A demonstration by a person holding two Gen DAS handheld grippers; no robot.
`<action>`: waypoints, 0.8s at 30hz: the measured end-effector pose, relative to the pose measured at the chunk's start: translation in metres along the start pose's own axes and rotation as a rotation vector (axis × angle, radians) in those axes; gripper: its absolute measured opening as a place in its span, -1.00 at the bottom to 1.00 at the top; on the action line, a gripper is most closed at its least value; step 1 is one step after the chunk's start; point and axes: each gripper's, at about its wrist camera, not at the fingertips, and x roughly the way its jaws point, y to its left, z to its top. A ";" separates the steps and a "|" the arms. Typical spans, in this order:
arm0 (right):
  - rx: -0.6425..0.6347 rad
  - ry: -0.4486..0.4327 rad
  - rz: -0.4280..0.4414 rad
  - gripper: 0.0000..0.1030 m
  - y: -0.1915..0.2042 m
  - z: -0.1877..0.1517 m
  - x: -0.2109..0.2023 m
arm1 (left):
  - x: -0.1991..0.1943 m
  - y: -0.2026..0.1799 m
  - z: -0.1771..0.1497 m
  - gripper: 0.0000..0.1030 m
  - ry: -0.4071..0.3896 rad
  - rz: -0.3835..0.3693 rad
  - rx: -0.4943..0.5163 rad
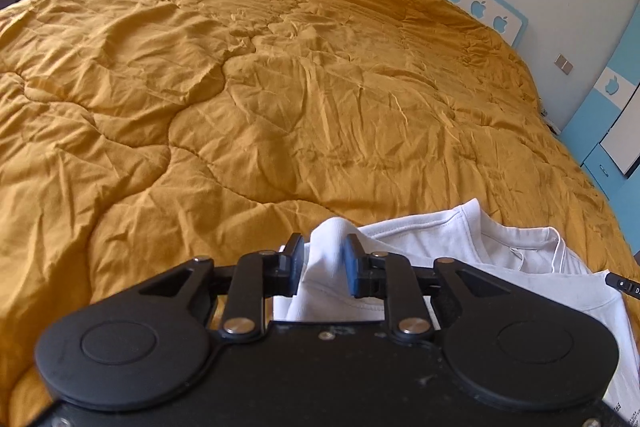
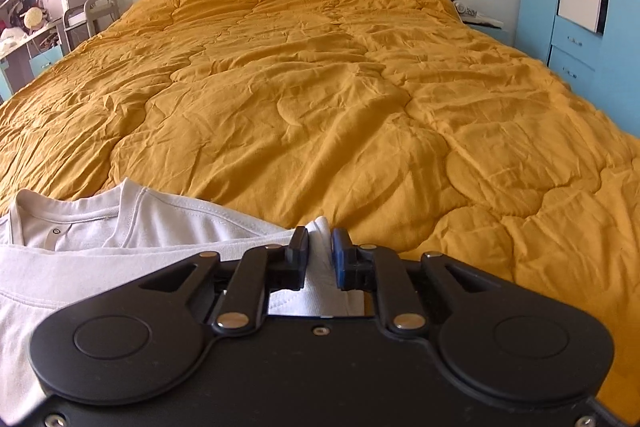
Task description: Fold small clothes
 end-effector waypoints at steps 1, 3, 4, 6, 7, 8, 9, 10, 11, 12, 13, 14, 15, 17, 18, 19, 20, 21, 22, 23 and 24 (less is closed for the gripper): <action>-0.026 -0.005 -0.010 -0.69 0.004 0.003 -0.005 | -0.008 -0.003 0.001 -0.37 -0.008 0.000 0.006; -0.053 -0.016 -0.021 -0.65 0.009 0.008 -0.018 | -0.027 -0.013 0.003 -0.31 -0.028 -0.013 0.025; -0.056 -0.016 -0.018 -0.63 0.012 0.010 -0.025 | -0.036 -0.018 0.002 -0.29 -0.033 -0.021 0.033; -0.052 -0.021 0.001 -0.61 0.017 0.014 -0.042 | -0.055 -0.034 -0.002 -0.19 -0.033 -0.041 0.058; -0.050 -0.024 0.011 -0.58 0.022 0.015 -0.053 | -0.063 -0.042 -0.005 -0.12 -0.028 -0.045 0.070; -0.049 -0.029 0.021 -0.54 0.028 0.015 -0.065 | -0.069 -0.051 -0.009 -0.08 -0.022 -0.044 0.081; -0.051 -0.036 0.035 -0.44 0.035 0.014 -0.076 | -0.077 -0.061 -0.015 -0.07 -0.014 -0.046 0.097; -0.052 -0.044 0.049 -0.32 0.041 0.013 -0.087 | -0.085 -0.073 -0.023 -0.04 -0.007 -0.053 0.115; -0.051 -0.048 0.060 -0.24 0.048 0.012 -0.098 | -0.091 -0.081 -0.030 -0.02 0.000 -0.054 0.125; -0.049 -0.053 0.075 -0.14 0.055 0.009 -0.109 | -0.097 -0.090 -0.037 -0.01 0.008 -0.054 0.133; -0.042 -0.058 0.097 -0.13 0.062 0.005 -0.120 | -0.104 -0.099 -0.046 0.00 0.014 -0.053 0.138; -0.034 -0.057 0.118 -0.13 0.068 0.001 -0.130 | -0.109 -0.105 -0.053 0.01 0.017 -0.050 0.136; -0.021 -0.056 0.138 -0.13 0.075 -0.006 -0.140 | -0.116 -0.113 -0.066 0.02 0.024 -0.046 0.127; 0.016 -0.053 0.183 -0.13 0.086 -0.022 -0.159 | -0.124 -0.122 -0.083 0.03 0.049 -0.047 0.100; 0.036 -0.053 0.194 -0.13 0.091 -0.032 -0.167 | -0.127 -0.125 -0.094 0.04 0.068 -0.053 0.076; 0.057 -0.051 0.203 -0.13 0.096 -0.044 -0.174 | -0.129 -0.128 -0.105 0.04 0.087 -0.058 0.056; 0.073 -0.043 0.219 -0.13 0.101 -0.056 -0.179 | -0.131 -0.130 -0.114 0.04 0.108 -0.061 0.041; 0.094 -0.030 0.231 -0.13 0.105 -0.067 -0.182 | -0.132 -0.132 -0.121 0.04 0.122 -0.062 0.032; 0.108 -0.021 0.244 -0.13 0.110 -0.078 -0.185 | -0.132 -0.133 -0.130 0.05 0.134 -0.057 0.026; 0.110 -0.024 0.265 -0.13 0.114 -0.088 -0.188 | -0.132 -0.135 -0.138 0.05 0.144 -0.051 0.027; 0.107 -0.027 0.280 -0.13 0.117 -0.096 -0.189 | -0.131 -0.136 -0.144 0.05 0.151 -0.046 0.032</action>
